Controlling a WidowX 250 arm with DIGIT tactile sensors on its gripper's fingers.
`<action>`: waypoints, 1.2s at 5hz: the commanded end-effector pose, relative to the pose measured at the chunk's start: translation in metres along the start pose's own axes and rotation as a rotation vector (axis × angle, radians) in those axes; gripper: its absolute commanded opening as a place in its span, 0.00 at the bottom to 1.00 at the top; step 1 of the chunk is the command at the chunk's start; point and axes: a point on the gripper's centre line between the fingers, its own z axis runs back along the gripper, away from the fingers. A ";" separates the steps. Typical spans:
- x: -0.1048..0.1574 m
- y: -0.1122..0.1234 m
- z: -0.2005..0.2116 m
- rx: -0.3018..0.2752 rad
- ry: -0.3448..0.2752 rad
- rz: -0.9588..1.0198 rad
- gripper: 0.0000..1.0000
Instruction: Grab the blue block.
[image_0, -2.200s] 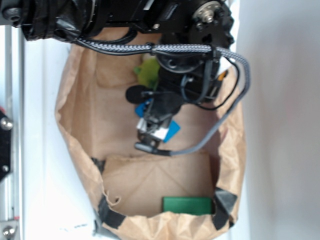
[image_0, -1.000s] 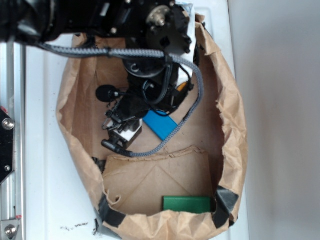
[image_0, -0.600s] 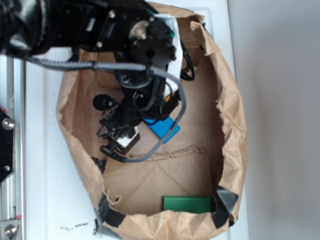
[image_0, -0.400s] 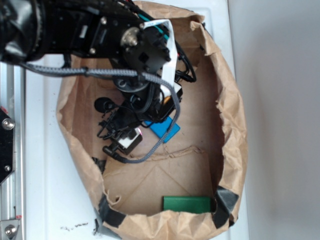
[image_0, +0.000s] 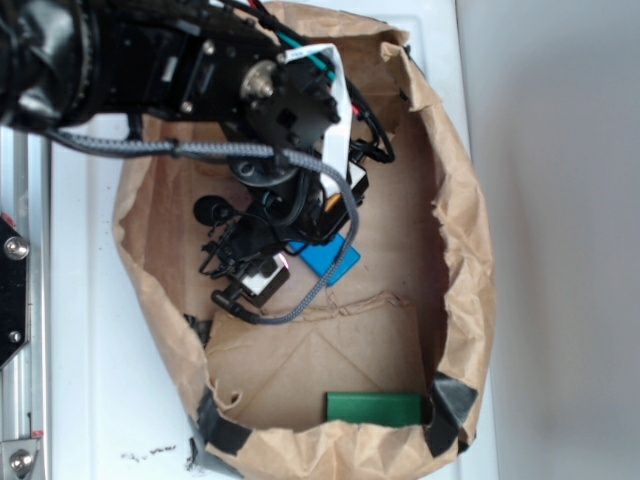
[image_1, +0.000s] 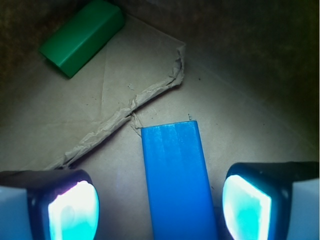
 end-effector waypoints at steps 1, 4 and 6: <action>0.014 -0.002 -0.012 0.052 -0.007 -0.032 1.00; 0.017 -0.001 -0.022 0.007 0.026 -0.012 1.00; 0.018 0.003 -0.036 0.008 0.048 -0.012 1.00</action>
